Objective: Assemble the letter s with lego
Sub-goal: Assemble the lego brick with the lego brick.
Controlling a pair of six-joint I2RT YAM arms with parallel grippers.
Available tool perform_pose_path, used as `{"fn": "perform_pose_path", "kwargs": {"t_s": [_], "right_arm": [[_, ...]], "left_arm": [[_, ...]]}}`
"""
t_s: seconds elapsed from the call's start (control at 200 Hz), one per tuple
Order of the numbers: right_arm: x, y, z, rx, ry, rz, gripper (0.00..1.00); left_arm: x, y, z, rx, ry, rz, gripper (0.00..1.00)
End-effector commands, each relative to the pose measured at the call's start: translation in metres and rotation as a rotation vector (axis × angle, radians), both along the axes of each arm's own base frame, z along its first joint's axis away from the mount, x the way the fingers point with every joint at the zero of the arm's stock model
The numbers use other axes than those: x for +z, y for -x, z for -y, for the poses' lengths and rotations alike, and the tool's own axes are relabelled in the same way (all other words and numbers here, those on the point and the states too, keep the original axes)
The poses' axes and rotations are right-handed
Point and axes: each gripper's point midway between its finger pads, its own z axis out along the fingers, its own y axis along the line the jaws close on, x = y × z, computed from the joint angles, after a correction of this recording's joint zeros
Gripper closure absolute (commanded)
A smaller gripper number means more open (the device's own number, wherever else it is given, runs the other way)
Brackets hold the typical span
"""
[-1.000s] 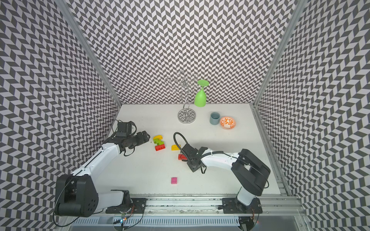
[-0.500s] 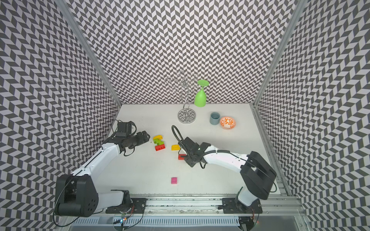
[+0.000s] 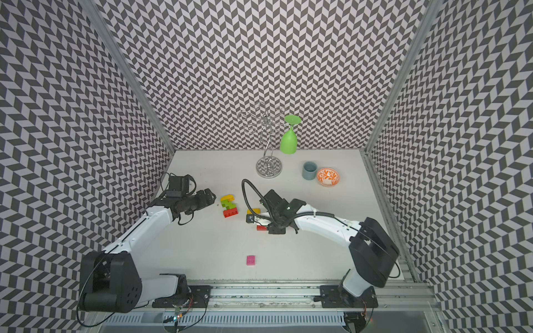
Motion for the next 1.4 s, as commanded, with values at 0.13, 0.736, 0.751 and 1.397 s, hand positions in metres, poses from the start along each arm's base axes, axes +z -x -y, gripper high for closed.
{"fn": "perform_pose_path", "kwargs": {"t_s": [0.13,0.736,0.751,1.397], "right_arm": [[-0.004,-0.018,-0.017,0.146,-0.011,0.023,1.00],[-0.037,-0.016,-0.017,0.074,0.023,-0.102,1.00],[-0.038,-0.015,-0.016,0.072,0.026,-0.107,1.00],[-0.064,-0.012,-0.008,0.032,0.105,-0.177,1.00]], "left_arm": [[0.003,0.000,-0.001,-0.010,0.004,0.021,0.14],[0.003,-0.001,-0.002,-0.011,0.008,0.018,0.14],[0.003,-0.001,-0.002,-0.011,0.008,0.019,0.14],[0.003,-0.001,-0.002,-0.010,0.008,0.020,0.14]]}}
